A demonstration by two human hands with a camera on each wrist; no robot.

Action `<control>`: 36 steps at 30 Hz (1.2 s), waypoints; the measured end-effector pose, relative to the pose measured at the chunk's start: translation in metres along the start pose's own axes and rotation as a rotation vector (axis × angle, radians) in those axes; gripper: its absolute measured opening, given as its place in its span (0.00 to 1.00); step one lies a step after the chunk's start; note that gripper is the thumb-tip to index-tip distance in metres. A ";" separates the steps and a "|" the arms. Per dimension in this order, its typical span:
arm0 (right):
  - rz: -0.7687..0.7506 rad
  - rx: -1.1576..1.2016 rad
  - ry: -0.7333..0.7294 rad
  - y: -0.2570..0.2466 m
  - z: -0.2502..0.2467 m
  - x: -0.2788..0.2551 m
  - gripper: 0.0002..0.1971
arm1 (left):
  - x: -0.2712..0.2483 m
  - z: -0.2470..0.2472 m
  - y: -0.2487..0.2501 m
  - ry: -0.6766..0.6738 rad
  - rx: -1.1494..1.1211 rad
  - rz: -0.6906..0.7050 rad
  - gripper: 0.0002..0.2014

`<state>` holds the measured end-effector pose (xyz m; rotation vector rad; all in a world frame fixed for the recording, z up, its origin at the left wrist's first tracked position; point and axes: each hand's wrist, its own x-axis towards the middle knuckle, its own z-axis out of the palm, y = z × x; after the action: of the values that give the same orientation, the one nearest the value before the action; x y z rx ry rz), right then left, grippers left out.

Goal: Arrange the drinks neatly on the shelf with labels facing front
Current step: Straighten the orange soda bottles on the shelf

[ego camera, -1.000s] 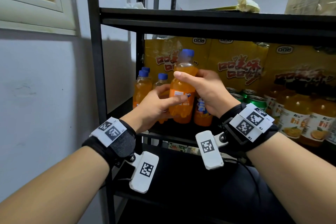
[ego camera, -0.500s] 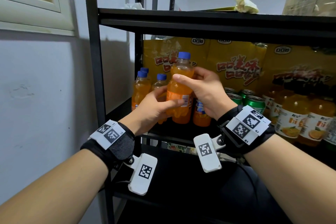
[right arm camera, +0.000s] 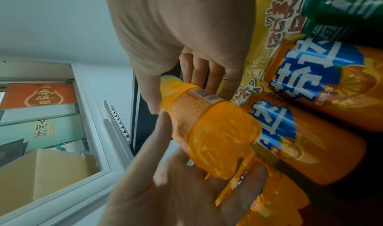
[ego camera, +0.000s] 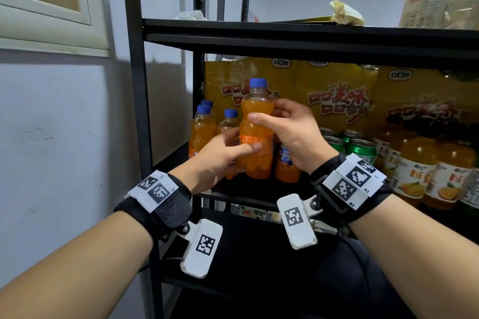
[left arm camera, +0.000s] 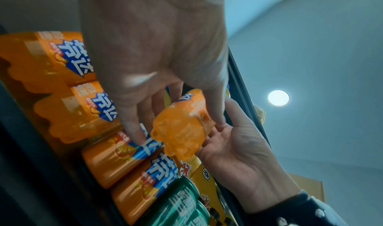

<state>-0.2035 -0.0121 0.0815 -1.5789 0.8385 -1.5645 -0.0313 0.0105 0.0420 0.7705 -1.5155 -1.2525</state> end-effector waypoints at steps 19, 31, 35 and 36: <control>0.034 0.024 -0.011 0.004 -0.001 0.002 0.32 | 0.005 0.000 -0.002 0.043 0.007 0.041 0.32; 0.068 0.084 -0.034 -0.002 -0.001 -0.001 0.26 | 0.003 0.000 -0.005 -0.011 -0.073 -0.009 0.25; 0.094 0.079 -0.093 -0.003 -0.002 0.000 0.20 | 0.003 0.000 -0.003 0.040 -0.046 0.019 0.28; 0.095 0.065 -0.103 -0.003 -0.002 0.000 0.21 | 0.002 0.000 -0.004 0.051 -0.023 0.031 0.29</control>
<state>-0.2058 -0.0109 0.0842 -1.5374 0.7873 -1.4171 -0.0324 0.0074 0.0388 0.7558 -1.4644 -1.2164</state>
